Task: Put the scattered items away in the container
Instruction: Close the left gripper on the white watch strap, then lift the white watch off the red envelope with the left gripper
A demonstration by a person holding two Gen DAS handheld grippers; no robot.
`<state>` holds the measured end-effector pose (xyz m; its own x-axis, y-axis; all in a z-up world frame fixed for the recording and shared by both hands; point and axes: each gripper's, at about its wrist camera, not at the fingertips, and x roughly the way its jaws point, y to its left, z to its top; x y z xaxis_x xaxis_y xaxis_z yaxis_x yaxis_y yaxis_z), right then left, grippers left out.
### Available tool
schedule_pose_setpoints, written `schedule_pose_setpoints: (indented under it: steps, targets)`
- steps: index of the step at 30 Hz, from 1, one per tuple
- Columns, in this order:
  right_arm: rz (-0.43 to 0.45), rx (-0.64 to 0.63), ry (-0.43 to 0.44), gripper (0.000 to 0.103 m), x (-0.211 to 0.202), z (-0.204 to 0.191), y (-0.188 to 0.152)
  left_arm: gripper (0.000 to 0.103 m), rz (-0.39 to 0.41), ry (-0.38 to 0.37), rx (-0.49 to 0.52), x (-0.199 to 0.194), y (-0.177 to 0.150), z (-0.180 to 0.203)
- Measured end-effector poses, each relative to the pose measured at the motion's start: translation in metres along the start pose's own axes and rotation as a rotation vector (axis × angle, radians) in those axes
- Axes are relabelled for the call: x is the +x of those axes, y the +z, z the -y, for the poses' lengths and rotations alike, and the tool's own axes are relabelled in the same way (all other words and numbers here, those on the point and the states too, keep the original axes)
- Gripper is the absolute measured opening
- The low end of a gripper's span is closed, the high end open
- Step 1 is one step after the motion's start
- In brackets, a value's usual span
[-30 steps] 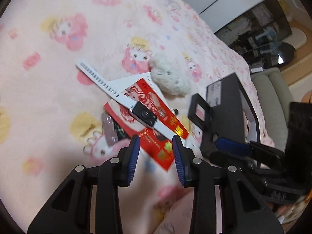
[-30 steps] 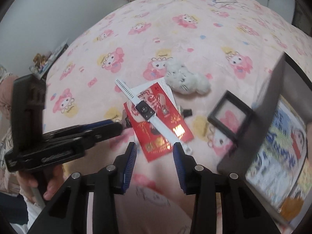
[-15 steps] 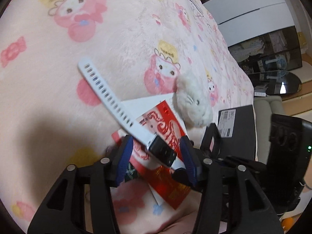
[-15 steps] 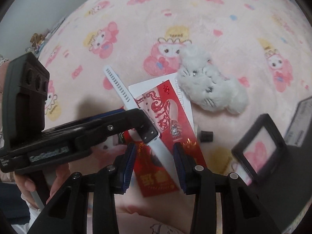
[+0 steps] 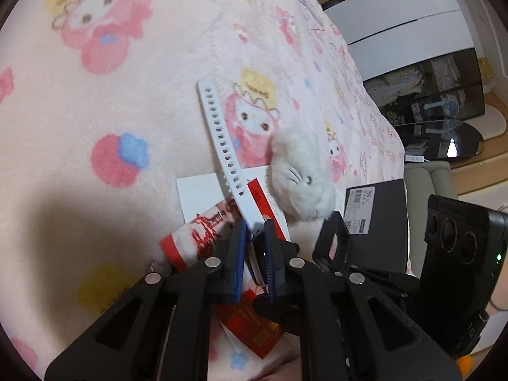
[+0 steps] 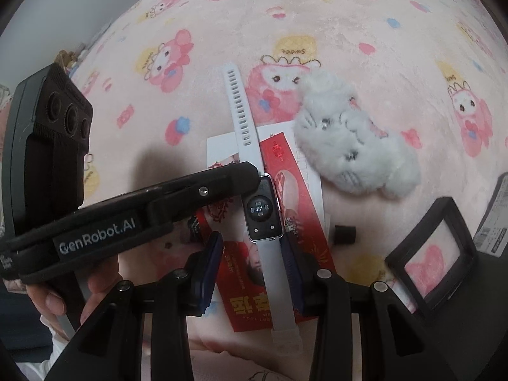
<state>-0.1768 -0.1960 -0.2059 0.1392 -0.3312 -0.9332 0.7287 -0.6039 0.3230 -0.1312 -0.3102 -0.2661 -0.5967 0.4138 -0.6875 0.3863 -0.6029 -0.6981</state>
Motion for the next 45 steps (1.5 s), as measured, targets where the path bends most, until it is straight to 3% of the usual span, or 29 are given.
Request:
schedule_pose_setpoints:
  steps: [5, 10, 13, 15, 16, 19, 23, 28, 31, 36, 38, 39, 41, 45]
  targets:
    - [0.023, -0.032, 0.086, 0.034, -0.014, -0.017, -0.01, 0.002, 0.058, 0.026, 0.077, -0.031, -0.011, 0.021]
    - [0.042, -0.077, 0.05, 0.034, -0.024, -0.032, -0.02, 0.001, 0.103, 0.008, 0.085, -0.058, -0.02, 0.03]
    - [0.049, -0.056, 0.042, 0.034, -0.023, -0.028, -0.022, 0.002, 0.112, 0.051, 0.124, -0.058, -0.019, 0.041]
    - [0.046, -0.021, 0.046, 0.034, -0.02, -0.021, -0.021, 0.002, 0.094, 0.095, 0.099, -0.05, -0.016, 0.039]
    - [0.047, -0.008, 0.04, 0.034, -0.019, -0.019, -0.02, 0.005, 0.074, 0.103, 0.079, -0.044, -0.014, 0.034]
    - [0.032, -0.01, 0.007, 0.035, -0.018, -0.015, -0.02, 0.034, -0.012, 0.114, 0.024, -0.024, -0.013, 0.014]
    - [-0.055, -0.037, -0.014, 0.035, 0.002, -0.009, -0.009, 0.036, -0.06, 0.126, -0.007, -0.003, -0.015, 0.001]
    - [-0.08, -0.064, 0.025, 0.035, 0.016, -0.005, 0.008, 0.039, -0.079, 0.025, -0.05, 0.008, -0.009, -0.004]
    - [-0.067, -0.082, 0.027, 0.033, 0.018, -0.006, 0.012, 0.037, -0.085, -0.017, -0.048, 0.012, -0.007, -0.001]
    - [0.029, -0.052, 0.061, 0.029, 0.001, -0.001, 0.006, 0.017, -0.071, 0.002, 0.009, 0.004, -0.01, 0.011]
    - [0.08, -0.041, 0.074, 0.027, -0.009, 0.0, 0.002, 0.008, -0.077, -0.035, 0.017, 0.0, -0.012, 0.014]
    - [0.089, -0.039, 0.1, 0.017, -0.012, -0.001, 0.0, 0.008, -0.077, -0.054, 0.018, -0.004, -0.014, 0.017]
    - [0.111, -0.046, 0.129, 0.014, -0.017, -0.007, -0.006, 0.008, -0.068, -0.026, 0.04, -0.01, -0.017, 0.024]
    - [0.126, -0.027, 0.016, 0.015, -0.022, -0.013, -0.006, 0.009, -0.059, -0.028, -0.003, -0.017, -0.021, 0.015]
